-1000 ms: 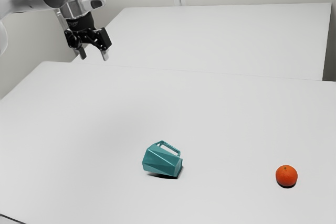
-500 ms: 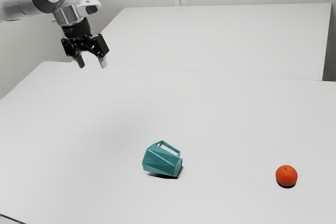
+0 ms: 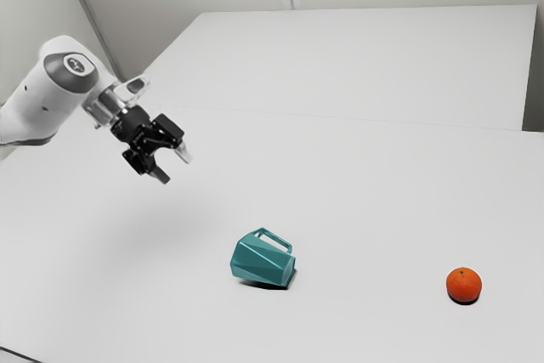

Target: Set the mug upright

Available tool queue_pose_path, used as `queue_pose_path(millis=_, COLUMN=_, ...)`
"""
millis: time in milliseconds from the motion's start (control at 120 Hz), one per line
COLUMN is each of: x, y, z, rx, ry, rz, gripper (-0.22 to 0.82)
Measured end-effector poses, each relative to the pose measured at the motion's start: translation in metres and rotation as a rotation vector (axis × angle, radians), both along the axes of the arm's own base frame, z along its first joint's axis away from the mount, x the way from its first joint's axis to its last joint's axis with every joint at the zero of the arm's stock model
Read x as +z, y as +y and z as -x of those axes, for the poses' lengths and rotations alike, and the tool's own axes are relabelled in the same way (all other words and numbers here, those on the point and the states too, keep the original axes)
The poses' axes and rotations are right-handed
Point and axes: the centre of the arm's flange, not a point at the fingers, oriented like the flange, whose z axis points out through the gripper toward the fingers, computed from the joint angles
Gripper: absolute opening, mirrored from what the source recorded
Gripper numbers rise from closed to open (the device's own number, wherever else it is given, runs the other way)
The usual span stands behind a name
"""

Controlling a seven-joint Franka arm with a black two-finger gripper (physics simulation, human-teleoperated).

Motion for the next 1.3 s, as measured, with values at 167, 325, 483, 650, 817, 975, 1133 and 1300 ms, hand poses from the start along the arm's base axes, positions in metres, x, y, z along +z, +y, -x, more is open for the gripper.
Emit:
queue_pose_path(millis=167, x=-0.035, y=-0.050, z=0.004, rx=-0.074, ry=-0.028, rz=0.044, gripper=0.60)
queue_pose_path(millis=325, x=-0.067, y=-0.078, z=0.020, rx=-0.072, ry=-0.038, rz=0.123, gripper=0.60)
queue_pose_path(millis=483, x=-0.091, y=-0.067, z=0.030, rx=-0.014, ry=-0.058, rz=0.191, gripper=0.60)
queue_pose_path(millis=650, x=-0.111, y=-0.078, z=0.039, rx=-0.027, ry=-0.068, rz=0.231, gripper=0.60)
queue_pose_path(millis=817, x=-0.128, y=-0.091, z=0.053, rx=-0.036, ry=-0.071, rz=0.277, gripper=0.60)
queue_pose_path(millis=975, x=-0.139, y=-0.099, z=0.058, rx=-0.033, ry=-0.078, rz=0.314, gripper=0.60)
queue_pose_path(millis=1133, x=-0.149, y=-0.113, z=0.059, rx=-0.038, ry=-0.086, rz=0.351, gripper=0.60)
queue_pose_path(millis=1300, x=-0.151, y=-0.115, z=0.059, rx=-0.049, ry=-0.108, rz=0.364, gripper=0.34)
